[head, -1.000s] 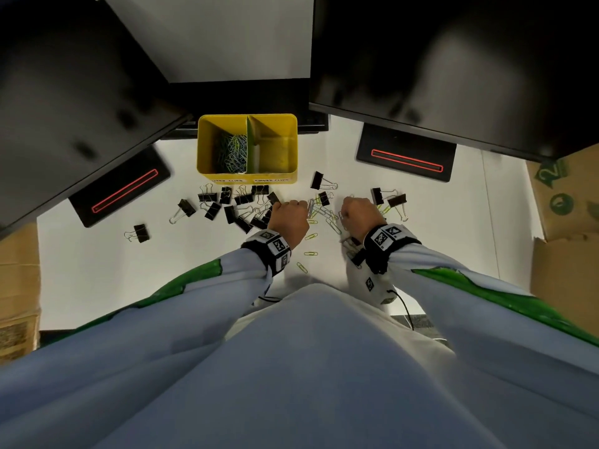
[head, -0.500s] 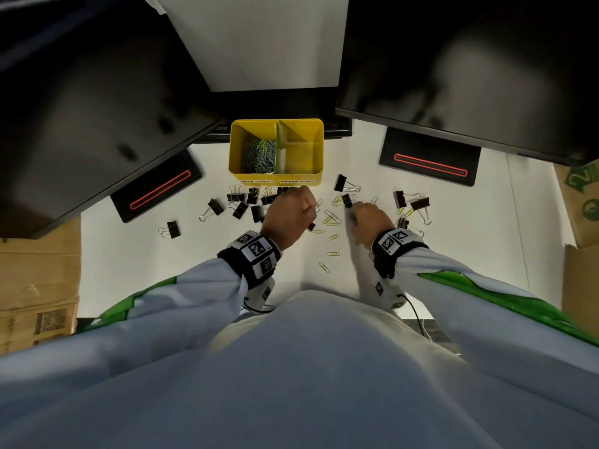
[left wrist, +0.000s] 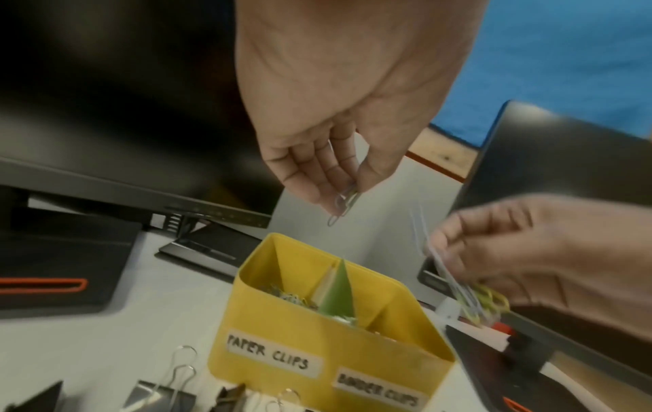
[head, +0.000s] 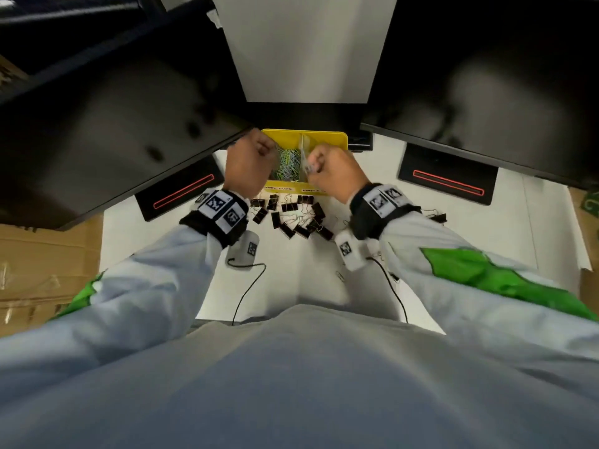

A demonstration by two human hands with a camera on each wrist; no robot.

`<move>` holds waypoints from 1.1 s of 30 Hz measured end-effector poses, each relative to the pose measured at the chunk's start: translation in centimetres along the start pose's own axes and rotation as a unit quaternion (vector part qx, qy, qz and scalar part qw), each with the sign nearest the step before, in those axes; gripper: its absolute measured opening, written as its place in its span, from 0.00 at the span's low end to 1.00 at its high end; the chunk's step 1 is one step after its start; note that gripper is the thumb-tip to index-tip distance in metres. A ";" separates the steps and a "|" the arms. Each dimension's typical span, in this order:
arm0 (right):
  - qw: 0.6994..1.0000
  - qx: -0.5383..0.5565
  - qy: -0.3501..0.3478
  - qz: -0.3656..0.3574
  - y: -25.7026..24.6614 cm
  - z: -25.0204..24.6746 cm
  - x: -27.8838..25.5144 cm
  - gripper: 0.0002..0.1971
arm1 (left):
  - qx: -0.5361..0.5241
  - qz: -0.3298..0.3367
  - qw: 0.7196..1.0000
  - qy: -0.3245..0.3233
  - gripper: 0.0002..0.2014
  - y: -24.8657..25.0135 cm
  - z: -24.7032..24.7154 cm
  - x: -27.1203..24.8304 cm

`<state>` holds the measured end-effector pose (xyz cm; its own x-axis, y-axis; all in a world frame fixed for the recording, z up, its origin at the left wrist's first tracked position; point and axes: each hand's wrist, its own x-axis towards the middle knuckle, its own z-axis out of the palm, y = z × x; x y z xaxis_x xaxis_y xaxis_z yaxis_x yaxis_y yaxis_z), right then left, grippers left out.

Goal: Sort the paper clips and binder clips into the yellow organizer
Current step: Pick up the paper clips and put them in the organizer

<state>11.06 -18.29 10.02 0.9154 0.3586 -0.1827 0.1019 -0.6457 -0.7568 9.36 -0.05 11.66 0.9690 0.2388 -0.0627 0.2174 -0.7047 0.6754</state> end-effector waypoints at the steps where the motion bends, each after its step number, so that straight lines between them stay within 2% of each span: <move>1: 1.000 -0.011 -0.002 0.000 -1.2 0.7 1.6 0.05 | 0.020 -0.010 1.000 0.005 0.03 -0.1 0.1 0.7; 4: 0.998 -0.056 -0.023 0.014 -3.1 2.5 5.2 0.04 | 0.080 -0.026 0.996 -0.019 0.08 -0.5 0.8 2.3; 7: 0.997 -0.071 -0.021 0.031 -2.4 3.3 6.3 0.06 | 0.090 -0.031 0.994 -0.061 0.09 -1.9 1.6 2.9; 9: 0.998 -0.061 -0.001 0.017 -1.1 2.9 5.5 0.09 | 0.088 -0.024 0.994 -0.055 0.09 -3.2 2.3 2.7; 12: 0.999 -0.035 0.013 -0.005 1.7 1.5 2.4 0.10 | 0.071 0.010 0.997 -0.035 0.07 -3.9 4.1 0.4; 14: 0.999 -0.035 0.015 -0.005 4.2 0.8 -0.3 0.09 | 0.064 0.064 0.993 -0.076 0.07 -3.7 5.9 -2.1; 17: 0.995 -0.096 -0.017 0.008 8.7 0.3 -4.5 0.08 | 0.082 0.148 0.967 -0.189 0.08 -3.4 9.1 -5.8; 20: 0.973 -0.204 -0.099 0.047 12.6 0.1 -8.7 0.09 | 0.172 0.219 0.928 -0.246 0.14 -3.8 12.5 -7.8; 24: 0.934 -0.303 -0.184 0.045 15.9 0.1 -13.0 0.20 | 0.307 0.249 0.883 -0.252 0.14 -4.2 14.2 -7.7; 26: 0.924 -0.326 -0.196 0.035 17.2 0.2 -14.0 0.20 | 0.343 0.252 0.872 -0.244 0.14 -4.5 14.2 -7.1; 30: 0.925 -0.336 -0.178 0.017 19.2 -0.2 -14.4 0.19 | 0.369 0.256 0.865 -0.223 0.14 -4.5 13.9 -6.6; 33: 0.937 -0.320 -0.137 0.030 18.7 -1.0 -13.4 0.16 | 0.363 0.287 0.855 -0.236 0.20 -3.5 14.8 -7.0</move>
<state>1.09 -35.82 -1.04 0.8019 0.4112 -0.4335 0.3454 -0.9110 -0.2253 3.55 -9.11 -1.17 0.8426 -0.4611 -0.2781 -0.4605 -0.8847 0.0717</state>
